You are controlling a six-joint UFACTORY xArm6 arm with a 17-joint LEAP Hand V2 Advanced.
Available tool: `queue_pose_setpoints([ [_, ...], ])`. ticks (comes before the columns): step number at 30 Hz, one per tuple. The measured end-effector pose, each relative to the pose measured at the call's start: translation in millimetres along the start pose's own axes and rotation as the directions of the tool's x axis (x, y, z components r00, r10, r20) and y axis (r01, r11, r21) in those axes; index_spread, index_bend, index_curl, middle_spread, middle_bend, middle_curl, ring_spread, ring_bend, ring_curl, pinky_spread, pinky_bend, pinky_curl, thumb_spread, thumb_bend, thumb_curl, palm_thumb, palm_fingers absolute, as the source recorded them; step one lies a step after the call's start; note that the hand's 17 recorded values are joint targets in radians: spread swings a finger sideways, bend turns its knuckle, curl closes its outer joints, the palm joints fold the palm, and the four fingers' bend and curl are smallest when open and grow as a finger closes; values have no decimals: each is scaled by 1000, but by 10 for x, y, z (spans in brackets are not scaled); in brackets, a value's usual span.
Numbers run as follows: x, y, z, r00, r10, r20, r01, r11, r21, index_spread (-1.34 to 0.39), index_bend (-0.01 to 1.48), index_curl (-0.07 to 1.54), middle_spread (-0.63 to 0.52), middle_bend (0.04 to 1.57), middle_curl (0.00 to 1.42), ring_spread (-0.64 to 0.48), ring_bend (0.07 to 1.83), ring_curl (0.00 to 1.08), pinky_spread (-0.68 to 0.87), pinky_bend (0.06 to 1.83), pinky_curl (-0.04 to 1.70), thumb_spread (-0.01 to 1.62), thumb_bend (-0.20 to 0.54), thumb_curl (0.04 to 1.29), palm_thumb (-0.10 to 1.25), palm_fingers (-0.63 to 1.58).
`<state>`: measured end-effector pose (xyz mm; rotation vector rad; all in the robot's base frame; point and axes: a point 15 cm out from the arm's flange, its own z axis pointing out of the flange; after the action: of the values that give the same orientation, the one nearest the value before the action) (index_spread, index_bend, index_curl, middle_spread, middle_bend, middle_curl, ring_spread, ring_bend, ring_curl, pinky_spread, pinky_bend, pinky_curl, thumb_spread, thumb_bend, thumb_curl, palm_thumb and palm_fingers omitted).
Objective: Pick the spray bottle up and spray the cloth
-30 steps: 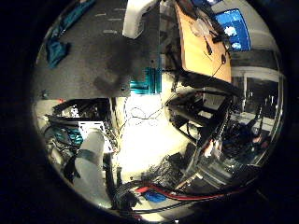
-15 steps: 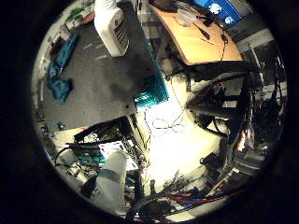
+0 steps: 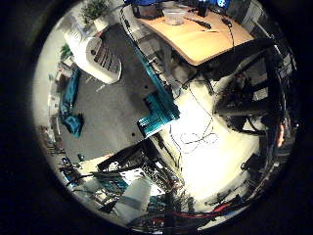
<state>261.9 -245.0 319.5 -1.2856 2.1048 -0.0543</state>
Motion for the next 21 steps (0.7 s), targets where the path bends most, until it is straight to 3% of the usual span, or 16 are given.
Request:
queue_pose_setpoints([
  [9,265,-374,-42,998,1,64,-6,998,69,-216,146,231,108,322,349,173,437,264,408,549,318,1081,-23,240,237,157],
  [21,415,-1010,-55,984,-29,178,-6,981,192,-208,152,259,92,350,348,162,417,245,395,487,283,1116,-18,246,297,186],
])
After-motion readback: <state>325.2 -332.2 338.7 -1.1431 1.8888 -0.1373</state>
